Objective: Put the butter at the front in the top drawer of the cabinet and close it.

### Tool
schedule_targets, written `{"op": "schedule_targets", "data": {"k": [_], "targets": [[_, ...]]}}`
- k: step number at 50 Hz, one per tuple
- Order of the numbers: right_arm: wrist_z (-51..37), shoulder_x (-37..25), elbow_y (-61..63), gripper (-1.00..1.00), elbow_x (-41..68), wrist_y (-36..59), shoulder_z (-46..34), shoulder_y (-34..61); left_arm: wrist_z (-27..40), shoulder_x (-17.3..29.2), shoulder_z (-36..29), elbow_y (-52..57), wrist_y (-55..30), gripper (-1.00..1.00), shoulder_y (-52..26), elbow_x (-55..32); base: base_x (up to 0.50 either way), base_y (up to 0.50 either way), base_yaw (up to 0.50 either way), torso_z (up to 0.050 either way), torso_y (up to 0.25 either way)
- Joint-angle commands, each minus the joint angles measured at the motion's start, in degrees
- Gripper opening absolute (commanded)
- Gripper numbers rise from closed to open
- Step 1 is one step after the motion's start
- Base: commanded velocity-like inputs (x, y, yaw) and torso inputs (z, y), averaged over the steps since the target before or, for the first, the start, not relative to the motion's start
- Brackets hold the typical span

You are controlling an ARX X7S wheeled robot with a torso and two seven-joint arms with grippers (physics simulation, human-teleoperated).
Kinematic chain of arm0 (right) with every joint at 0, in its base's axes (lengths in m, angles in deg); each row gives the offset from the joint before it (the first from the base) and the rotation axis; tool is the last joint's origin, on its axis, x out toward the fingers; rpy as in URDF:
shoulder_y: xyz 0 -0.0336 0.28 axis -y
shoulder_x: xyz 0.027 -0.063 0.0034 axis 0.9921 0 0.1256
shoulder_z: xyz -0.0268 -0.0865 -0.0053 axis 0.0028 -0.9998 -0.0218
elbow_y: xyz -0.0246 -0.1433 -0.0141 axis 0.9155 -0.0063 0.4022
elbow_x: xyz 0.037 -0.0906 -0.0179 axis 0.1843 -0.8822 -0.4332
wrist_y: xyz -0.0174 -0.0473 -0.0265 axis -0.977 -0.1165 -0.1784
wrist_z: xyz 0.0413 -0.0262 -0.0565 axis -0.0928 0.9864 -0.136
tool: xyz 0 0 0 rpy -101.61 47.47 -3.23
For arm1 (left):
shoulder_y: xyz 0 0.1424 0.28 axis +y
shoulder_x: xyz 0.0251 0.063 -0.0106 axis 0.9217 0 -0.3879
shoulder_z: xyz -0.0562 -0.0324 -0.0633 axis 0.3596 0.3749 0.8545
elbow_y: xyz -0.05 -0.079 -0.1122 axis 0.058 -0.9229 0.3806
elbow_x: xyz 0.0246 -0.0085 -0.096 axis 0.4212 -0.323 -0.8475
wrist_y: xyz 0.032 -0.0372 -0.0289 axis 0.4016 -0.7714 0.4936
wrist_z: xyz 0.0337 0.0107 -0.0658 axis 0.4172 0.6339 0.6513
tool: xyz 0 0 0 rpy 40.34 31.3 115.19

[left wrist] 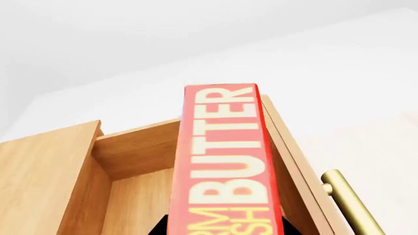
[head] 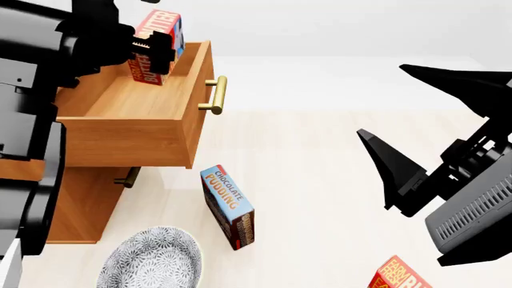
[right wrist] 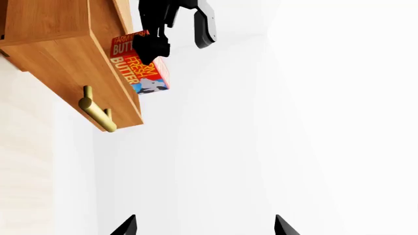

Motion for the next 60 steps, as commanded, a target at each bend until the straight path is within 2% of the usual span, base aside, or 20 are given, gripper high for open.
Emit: {"op": "schedule_targets", "data": {"k": [1, 60], "targets": [[-0.22, -0.22, 0.38, 1.0, 0.16, 0.38, 0.18, -0.21, 1.57, -0.64, 0.93, -1.82, 1.43, -1.0, -0.73, 0.66, 0.0, 0.0, 0.0, 0.0, 0.0], [-0.29, -1.91, 1.09, 1.0, 1.2, 0.35, 1.49, -0.8, 2.63, 0.58, 1.22, 3.4, 0.06, -1.0, 7.58, -1.11, 0.0, 0.0, 0.0, 0.0, 0.001]]}}
